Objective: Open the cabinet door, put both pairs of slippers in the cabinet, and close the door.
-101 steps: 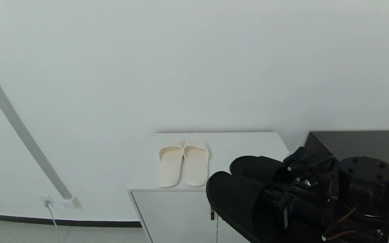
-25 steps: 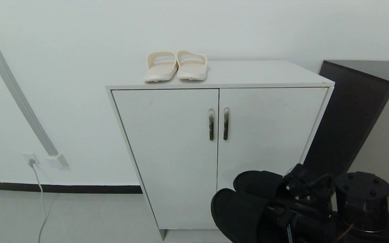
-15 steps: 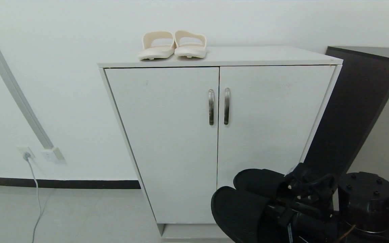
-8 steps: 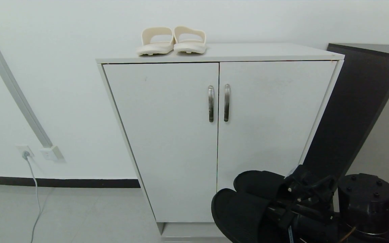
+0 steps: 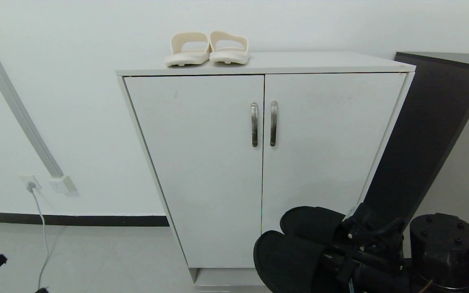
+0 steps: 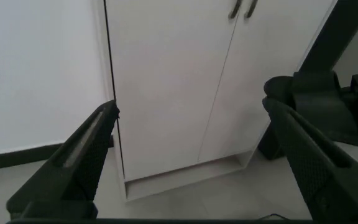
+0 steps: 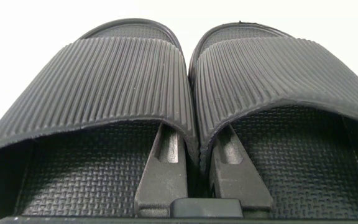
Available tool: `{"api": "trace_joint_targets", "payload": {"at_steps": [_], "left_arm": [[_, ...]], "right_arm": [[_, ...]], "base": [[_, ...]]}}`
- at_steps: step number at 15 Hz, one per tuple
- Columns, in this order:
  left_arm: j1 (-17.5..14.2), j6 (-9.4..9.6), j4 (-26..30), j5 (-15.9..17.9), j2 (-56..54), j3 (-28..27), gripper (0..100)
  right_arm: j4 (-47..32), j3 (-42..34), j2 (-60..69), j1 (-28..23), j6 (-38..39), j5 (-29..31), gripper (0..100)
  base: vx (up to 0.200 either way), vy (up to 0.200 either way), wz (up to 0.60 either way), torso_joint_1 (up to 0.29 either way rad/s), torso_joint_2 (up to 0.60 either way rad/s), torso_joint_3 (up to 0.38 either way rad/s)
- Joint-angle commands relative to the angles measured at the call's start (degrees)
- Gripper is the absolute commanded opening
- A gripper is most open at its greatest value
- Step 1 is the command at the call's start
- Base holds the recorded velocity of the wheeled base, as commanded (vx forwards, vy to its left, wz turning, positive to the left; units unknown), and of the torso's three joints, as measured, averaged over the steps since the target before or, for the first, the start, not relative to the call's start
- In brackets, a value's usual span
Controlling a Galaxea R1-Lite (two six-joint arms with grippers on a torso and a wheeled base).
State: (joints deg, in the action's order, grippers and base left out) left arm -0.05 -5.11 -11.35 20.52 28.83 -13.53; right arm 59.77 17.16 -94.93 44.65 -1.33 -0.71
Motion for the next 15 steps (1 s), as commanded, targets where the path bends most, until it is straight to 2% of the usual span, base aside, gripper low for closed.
{"api": "trace_joint_targets", "payload": {"at_steps": [1,3,5,7,8,9,10,11,12,15], "left_arm": [[0.8,0.45,-8.3,2.0,15.4,0.0,100],[6.3,0.89,-14.2,3.2,20.0,-0.4,100],[10.3,0.89,-16.5,3.1,25.3,-2.2,100],[11.0,0.98,-18.4,3.0,28.6,-3.2,100],[12.6,0.45,-21.9,3.0,31.7,-3.9,100],[15.3,-1.57,-23.3,2.9,33.9,-4.9,100],[18.6,-3.86,-24.0,0.9,36.4,-6.4,100],[21.6,-4.65,-24.7,-2.5,38.8,-8.0,100],[24.5,-5.18,-26.2,-5.2,41.1,-9.8,100],[31.8,-5.44,-29.5,-7.9,47.6,-15.6,100]], "right_arm": [[0.0,0.0,0.1,0.1,0.0,-0.1,0],[0.0,0.0,-0.1,0.1,0.0,-0.1,0],[0.0,0.0,-0.2,0.1,0.0,-0.1,0],[0.0,0.0,-0.2,0.1,0.1,-0.1,0],[0.0,0.0,-0.2,0.1,0.1,-0.1,0],[0.0,0.1,-0.3,0.1,0.1,-0.1,0],[0.0,0.1,-0.5,0.1,0.1,-0.1,0],[0.0,0.1,-0.9,0.1,0.1,-0.1,0],[0.0,0.0,-0.9,0.1,0.1,-0.1,0],[0.0,-0.3,-0.7,0.1,0.1,-1.1,0]], "base": [[0.000,0.000,0.00,0.000,0.00,0.000],[0.000,0.000,0.00,0.000,0.00,0.000],[0.000,0.000,0.00,0.000,0.00,0.000],[0.000,0.000,0.00,0.000,0.00,0.000],[0.000,0.000,0.00,0.000,0.00,0.000],[0.000,0.000,0.00,0.000,0.00,0.000],[0.000,0.000,0.00,0.000,0.00,0.000],[0.000,0.000,0.00,0.000,0.00,0.000],[0.000,0.000,0.00,0.000,0.00,0.000],[0.000,0.000,0.00,0.000,0.00,0.000]]}}
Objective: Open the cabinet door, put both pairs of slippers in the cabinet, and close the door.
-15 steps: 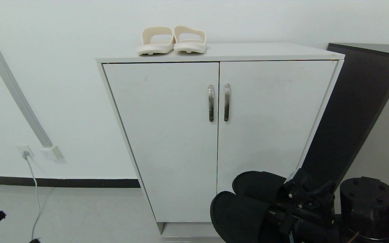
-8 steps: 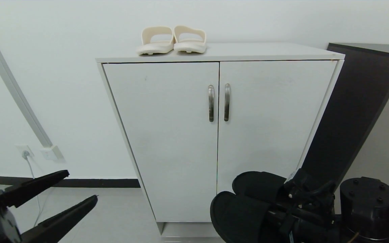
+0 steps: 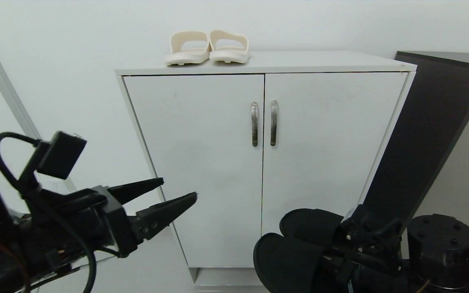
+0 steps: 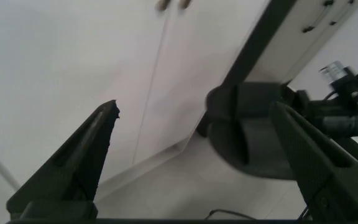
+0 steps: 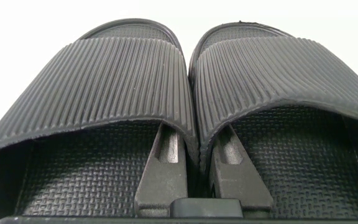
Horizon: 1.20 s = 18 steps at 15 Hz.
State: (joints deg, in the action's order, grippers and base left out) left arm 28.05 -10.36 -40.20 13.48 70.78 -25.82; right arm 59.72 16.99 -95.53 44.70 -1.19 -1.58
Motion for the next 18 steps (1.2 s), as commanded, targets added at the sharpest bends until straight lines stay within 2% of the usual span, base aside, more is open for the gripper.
{"api": "trace_joint_targets", "payload": {"at_steps": [1,3,6,8,11,13,14,15,18], "left_arm": [[5.1,-0.18,-0.7,-2.1,7.4,-5.5,100],[6.2,-0.18,-0.8,-3.6,11.8,-11.3,100],[8.3,-0.27,-0.8,-2.4,16.1,-17.7,100],[8.4,-0.36,-0.9,2.3,19.4,-21.9,100],[8.4,-1.77,-0.3,5.4,24.9,-30.1,100],[8.2,-1.94,2.7,7.3,27.2,-33.9,100],[8.2,-2.03,7.2,11.7,28.0,-37.2,100],[8.2,-2.38,8.8,13.7,28.8,-39.2,100],[8.2,-6.25,9.2,15.0,31.4,-43.6,100]], "right_arm": [[0.0,-0.3,0.2,0.0,0.0,-0.7,0],[0.0,-0.4,-0.3,0.0,0.0,-0.9,0],[0.0,-1.0,-1.8,0.0,0.0,-1.0,0],[0.7,-1.1,-1.9,0.3,0.0,-1.0,0],[0.7,-1.2,-1.9,0.6,0.0,-1.0,0],[0.7,-1.3,-2.2,0.6,0.0,-1.0,0],[1.0,-1.5,-2.8,0.6,0.0,-1.0,0],[1.5,-1.5,-3.4,0.6,0.0,-1.0,0],[5.1,-2.1,-6.0,0.6,-0.1,-1.0,0]], "base": [[0.000,0.000,0.00,0.000,0.00,0.000],[0.000,0.000,0.00,0.000,0.00,0.000],[0.000,0.000,0.00,0.000,0.00,0.000],[0.000,0.000,0.00,0.000,0.00,0.000],[0.000,0.000,0.00,0.000,0.00,0.000],[0.000,0.000,0.00,0.000,0.00,0.000],[0.000,0.000,0.00,0.000,0.00,0.000],[0.000,0.000,0.00,0.000,0.00,0.000],[0.000,0.000,0.00,0.000,0.00,0.000]]}}
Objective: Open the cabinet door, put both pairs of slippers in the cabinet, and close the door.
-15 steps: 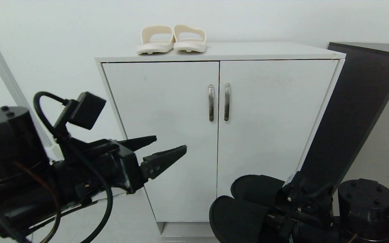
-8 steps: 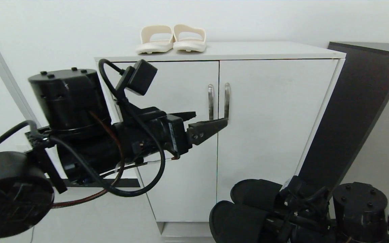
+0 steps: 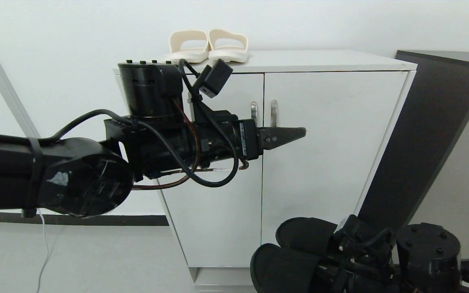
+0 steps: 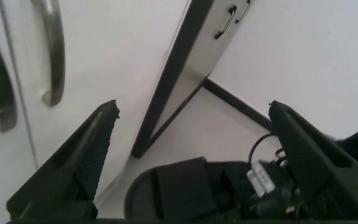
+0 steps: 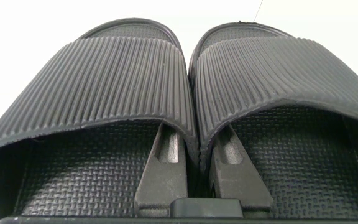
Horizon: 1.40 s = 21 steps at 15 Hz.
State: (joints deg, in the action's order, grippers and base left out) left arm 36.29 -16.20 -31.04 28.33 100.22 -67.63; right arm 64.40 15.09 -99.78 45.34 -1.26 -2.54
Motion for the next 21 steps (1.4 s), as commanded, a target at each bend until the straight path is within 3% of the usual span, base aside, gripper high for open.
{"api": "trace_joint_targets", "payload": {"at_steps": [1,10,13,21], "left_arm": [[-0.1,-0.76,0.0,0.4,2.6,-2.7,100],[-3.1,-1.73,2.4,-1.0,7.6,-9.2,100],[-3.1,-1.73,2.4,-2.8,9.6,-11.0,100],[-2.7,-1.73,4.8,-3.2,13.6,-17.1,100]], "right_arm": [[1.5,-0.3,-2.6,0.0,0.0,0.1,0],[5.0,-1.4,-4.7,0.0,-0.1,0.2,0],[5.2,-1.4,-5.5,0.0,-0.1,0.2,0],[5.5,-1.7,-6.3,0.0,-0.1,0.2,0]], "base": [[0.000,0.000,0.00,0.000,0.00,0.000],[0.000,0.000,0.00,0.000,0.00,0.000],[0.000,0.000,0.00,0.000,0.00,0.000],[0.000,0.000,0.00,0.000,0.00,0.000]]}}
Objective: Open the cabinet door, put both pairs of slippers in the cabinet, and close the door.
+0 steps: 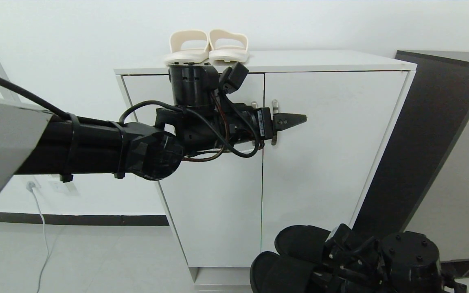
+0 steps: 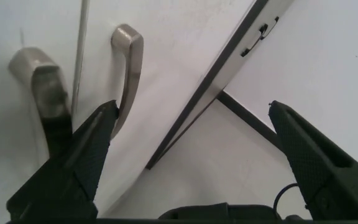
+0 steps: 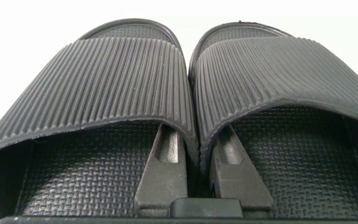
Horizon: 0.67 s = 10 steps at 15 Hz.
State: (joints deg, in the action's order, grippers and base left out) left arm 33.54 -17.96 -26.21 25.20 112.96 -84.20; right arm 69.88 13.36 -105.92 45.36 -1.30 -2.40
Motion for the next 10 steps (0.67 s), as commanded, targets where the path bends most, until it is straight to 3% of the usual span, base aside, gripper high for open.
{"api": "trace_joint_targets", "payload": {"at_steps": [1,2,4,10], "left_arm": [[0.1,-0.15,-0.2,-0.1,1.1,-0.4,100],[0.2,-0.24,-0.2,-0.1,1.2,-0.2,0],[0.1,-0.32,-0.2,-0.1,0.8,0.4,0],[0.7,-0.24,-0.7,0.3,-7.5,10.9,0]], "right_arm": [[0.0,-0.1,-0.2,0.0,0.0,-0.1,0],[0.0,-0.1,-0.2,0.0,0.0,-0.1,0],[0.0,-0.5,-0.2,0.0,0.0,-1.3,0],[4.7,-4.7,-0.3,0.3,-0.2,-6.8,0]], "base": [[0.000,0.000,0.00,0.000,0.00,0.000],[0.000,0.000,0.00,0.000,0.00,0.000],[0.000,0.000,0.00,0.000,0.00,0.000],[0.000,0.000,0.00,0.000,0.00,0.000]]}}
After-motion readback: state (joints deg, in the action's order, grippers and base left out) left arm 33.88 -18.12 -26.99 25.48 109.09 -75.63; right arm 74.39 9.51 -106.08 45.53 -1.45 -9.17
